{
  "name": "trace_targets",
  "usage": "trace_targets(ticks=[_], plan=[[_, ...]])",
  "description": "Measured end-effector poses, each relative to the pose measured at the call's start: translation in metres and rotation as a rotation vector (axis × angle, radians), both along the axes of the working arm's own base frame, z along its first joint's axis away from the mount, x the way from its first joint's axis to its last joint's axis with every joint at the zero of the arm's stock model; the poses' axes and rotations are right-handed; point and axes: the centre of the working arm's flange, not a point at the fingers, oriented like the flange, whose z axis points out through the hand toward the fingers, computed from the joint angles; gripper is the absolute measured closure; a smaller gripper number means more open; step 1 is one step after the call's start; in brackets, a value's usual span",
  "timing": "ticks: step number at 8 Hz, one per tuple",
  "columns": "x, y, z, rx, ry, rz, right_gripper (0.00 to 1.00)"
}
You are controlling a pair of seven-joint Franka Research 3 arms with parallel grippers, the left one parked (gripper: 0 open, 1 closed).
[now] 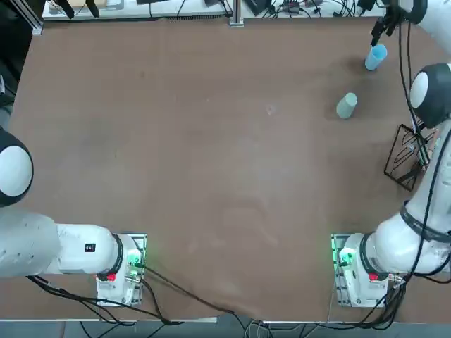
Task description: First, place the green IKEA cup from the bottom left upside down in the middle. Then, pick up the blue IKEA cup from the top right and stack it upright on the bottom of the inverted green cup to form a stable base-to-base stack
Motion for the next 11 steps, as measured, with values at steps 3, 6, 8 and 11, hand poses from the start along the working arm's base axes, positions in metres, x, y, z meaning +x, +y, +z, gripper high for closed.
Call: trace_targets(ticks=[3, 6, 8, 11], plan=[[0.002, -0.012, -0.045, 0.001, 0.012, -0.005, 0.01], [-0.001, -0.018, -0.075, 0.017, 0.048, -0.006, 0.18], [-0.001, -0.016, -0.082, 0.021, 0.057, -0.003, 0.36], [-0.001, -0.014, -0.087, 0.024, 0.058, 0.007, 0.75]])
